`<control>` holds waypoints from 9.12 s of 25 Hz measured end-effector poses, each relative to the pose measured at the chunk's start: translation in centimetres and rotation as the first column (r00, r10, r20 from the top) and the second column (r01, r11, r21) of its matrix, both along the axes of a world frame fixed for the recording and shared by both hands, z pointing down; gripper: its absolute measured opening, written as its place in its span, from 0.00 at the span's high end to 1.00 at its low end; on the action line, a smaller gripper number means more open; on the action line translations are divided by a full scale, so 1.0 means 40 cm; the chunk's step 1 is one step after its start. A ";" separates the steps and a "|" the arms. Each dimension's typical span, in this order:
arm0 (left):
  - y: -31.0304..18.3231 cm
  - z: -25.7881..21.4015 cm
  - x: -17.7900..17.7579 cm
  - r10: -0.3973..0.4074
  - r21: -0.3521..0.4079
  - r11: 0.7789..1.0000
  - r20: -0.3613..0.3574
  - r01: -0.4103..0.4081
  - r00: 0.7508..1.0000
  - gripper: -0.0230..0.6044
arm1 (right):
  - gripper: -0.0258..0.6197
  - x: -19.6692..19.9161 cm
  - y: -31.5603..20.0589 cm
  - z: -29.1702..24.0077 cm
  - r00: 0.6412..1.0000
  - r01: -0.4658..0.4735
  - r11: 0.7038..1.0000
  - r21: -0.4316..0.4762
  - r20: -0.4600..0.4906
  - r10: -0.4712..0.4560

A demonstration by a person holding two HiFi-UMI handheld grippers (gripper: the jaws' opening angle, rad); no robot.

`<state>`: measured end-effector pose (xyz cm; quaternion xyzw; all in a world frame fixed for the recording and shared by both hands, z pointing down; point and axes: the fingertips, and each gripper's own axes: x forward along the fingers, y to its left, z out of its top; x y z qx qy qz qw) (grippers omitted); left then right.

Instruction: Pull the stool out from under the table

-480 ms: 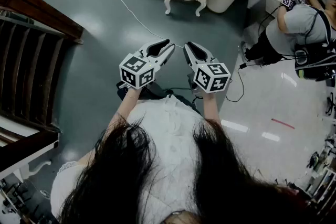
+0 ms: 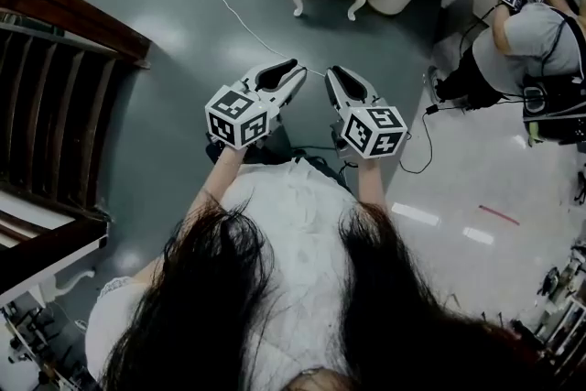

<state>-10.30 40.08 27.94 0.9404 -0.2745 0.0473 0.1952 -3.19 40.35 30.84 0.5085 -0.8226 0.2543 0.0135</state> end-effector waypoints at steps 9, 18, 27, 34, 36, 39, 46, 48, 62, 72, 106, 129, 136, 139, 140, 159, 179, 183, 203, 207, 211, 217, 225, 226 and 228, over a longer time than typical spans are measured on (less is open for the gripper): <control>-0.136 0.058 0.025 0.045 -0.002 0.999 0.083 -0.045 0.996 0.79 | 0.86 0.027 -0.110 0.061 0.999 -0.033 0.998 -0.057 0.017 0.034; -0.415 0.073 0.104 0.133 -0.047 0.990 0.062 -0.130 0.989 0.79 | 0.86 0.095 -0.360 0.083 0.994 -0.109 0.988 -0.109 0.018 0.111; -0.655 0.111 0.081 0.126 -0.091 0.988 0.043 -0.122 0.991 0.79 | 0.86 0.097 -0.569 0.131 0.991 -0.131 0.976 -0.173 0.016 0.136; -0.769 0.136 0.044 0.136 -0.112 0.985 0.025 -0.132 0.990 0.79 | 0.86 0.074 -0.678 0.147 0.989 -0.144 0.970 -0.194 -0.006 0.145; -0.790 0.142 0.040 0.139 -0.115 0.984 0.020 -0.136 0.990 0.79 | 0.86 0.072 -0.695 0.150 0.989 -0.147 0.969 -0.200 -0.011 0.148; -0.811 0.149 0.039 0.143 -0.122 0.983 0.012 -0.140 0.990 0.79 | 0.86 0.080 -0.709 0.153 0.988 -0.154 0.965 -0.213 -0.022 0.153; -0.811 0.170 0.038 0.135 -0.152 0.979 -0.007 -0.134 0.991 0.79 | 0.86 0.119 -0.711 0.161 0.985 -0.175 0.956 -0.235 -0.047 0.169; -0.811 0.180 0.037 0.126 -0.163 0.979 -0.007 -0.126 0.992 0.79 | 0.86 0.131 -0.711 0.168 0.984 -0.175 0.954 -0.243 -0.050 0.168; -0.956 0.304 0.127 -0.012 -0.233 0.972 0.043 0.021 0.999 0.79 | 0.86 0.340 -0.879 0.312 0.995 -0.063 0.952 -0.301 -0.088 0.038; -1.134 0.478 0.196 -0.142 -0.218 0.962 0.101 0.161 0.985 0.79 | 0.86 0.498 -1.060 0.531 0.997 0.027 0.936 -0.351 -0.053 -0.049; -1.525 1.229 0.117 0.012 -0.570 0.816 0.190 0.101 0.982 0.53 | 0.58 0.693 -1.449 1.197 0.993 -0.113 0.788 -0.605 -0.053 0.102; -1.631 1.401 0.190 0.032 -0.782 0.621 0.099 0.058 0.995 0.40 | 0.50 0.721 -1.498 1.302 0.994 0.038 0.682 -0.731 0.097 0.049; -1.640 1.391 0.185 -0.024 -0.756 0.650 0.076 0.073 0.997 0.40 | 0.50 0.719 -1.502 1.298 0.987 -0.001 0.720 -0.694 0.117 0.114; -1.637 1.385 0.184 -0.044 -0.752 0.652 0.096 0.101 0.994 0.40 | 0.51 0.721 -1.496 1.291 0.987 -0.015 0.721 -0.693 0.104 0.120; -1.636 1.385 0.184 -0.046 -0.752 0.650 0.102 0.107 0.994 0.40 | 0.51 0.722 -1.494 1.290 0.988 -0.015 0.718 -0.696 0.101 0.119; -1.633 1.406 0.173 -0.041 -0.797 0.568 0.224 0.207 0.974 0.40 | 0.51 0.716 -1.471 1.318 0.979 0.022 0.679 -0.733 0.154 0.135; -1.641 1.413 0.163 -0.020 -0.808 0.548 0.245 0.216 0.969 0.40 | 0.51 0.707 -1.462 1.323 0.981 0.033 0.645 -0.764 0.147 0.124; -1.641 1.409 0.160 -0.038 -0.805 0.545 0.258 0.236 0.965 0.40 | 0.51 0.706 -1.462 1.322 0.982 0.024 0.638 -0.770 0.139 0.131; -1.568 1.342 0.084 -0.259 -0.660 0.554 0.442 0.507 0.859 0.40 | 0.51 0.755 -1.479 1.248 0.986 -0.058 0.678 -0.733 0.066 0.156; -1.618 1.205 0.118 -0.282 -0.585 0.667 0.376 0.462 0.883 0.40 | 0.51 0.745 -1.494 1.131 0.991 -0.016 0.748 -0.664 0.090 0.101; -1.612 1.063 0.203 -0.214 -0.525 0.765 0.340 0.374 0.916 0.41 | 0.51 0.738 -1.474 1.005 0.998 0.020 0.798 -0.603 0.053 0.015; -1.523 0.828 0.368 -0.188 -0.483 0.831 0.225 0.277 0.956 0.41 | 0.51 0.718 -1.399 0.796 0.996 0.045 0.846 -0.531 0.091 0.005; -1.390 0.534 0.485 -0.115 -0.463 0.869 0.154 0.174 0.981 0.41 | 0.51 0.692 -1.296 0.566 0.990 0.092 0.869 -0.486 0.140 -0.027; -1.381 0.505 0.486 -0.107 -0.452 0.877 0.153 0.166 0.982 0.41 | 0.51 0.682 -1.291 0.548 0.989 0.099 0.871 -0.480 0.143 -0.033; -1.364 0.461 0.483 -0.105 -0.428 0.889 0.156 0.163 0.982 0.42 | 0.51 0.660 -1.285 0.516 0.988 0.118 0.880 -0.460 0.142 -0.059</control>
